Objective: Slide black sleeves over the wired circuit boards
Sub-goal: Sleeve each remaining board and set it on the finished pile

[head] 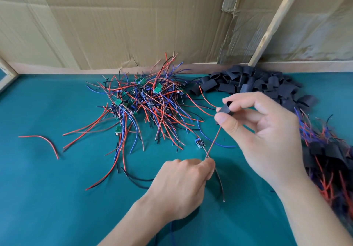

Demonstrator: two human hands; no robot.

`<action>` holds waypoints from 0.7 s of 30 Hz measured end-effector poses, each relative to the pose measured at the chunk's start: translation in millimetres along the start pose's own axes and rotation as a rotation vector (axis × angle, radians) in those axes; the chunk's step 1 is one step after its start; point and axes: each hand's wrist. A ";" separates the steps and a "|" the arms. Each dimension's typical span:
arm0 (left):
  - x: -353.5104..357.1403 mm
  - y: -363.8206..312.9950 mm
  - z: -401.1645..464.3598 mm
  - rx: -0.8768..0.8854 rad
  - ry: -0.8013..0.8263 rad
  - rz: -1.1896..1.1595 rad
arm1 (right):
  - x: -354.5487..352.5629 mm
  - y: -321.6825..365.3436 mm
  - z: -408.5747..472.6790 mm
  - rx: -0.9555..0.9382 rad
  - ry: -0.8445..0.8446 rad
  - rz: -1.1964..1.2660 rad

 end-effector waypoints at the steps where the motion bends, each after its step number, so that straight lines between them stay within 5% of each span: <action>1: 0.1 0.1 0.0 -0.003 -0.003 -0.003 | -0.8 -1.7 -0.8 0.002 0.012 -0.023; 13: -2.0 -2.0 0.5 -0.017 -0.015 -0.025 | -4.3 -20.3 -9.3 0.336 0.100 0.038; 21: -7.7 -1.2 4.9 -0.074 -0.143 -0.359 | -3.0 -35.2 -13.0 0.451 0.099 0.052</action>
Point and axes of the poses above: each hand's wrist, its own z-axis towards the middle knuckle, its own x-axis out of the palm, y = z × x, and after that the axes turned 15 degrees about -y, right-handed
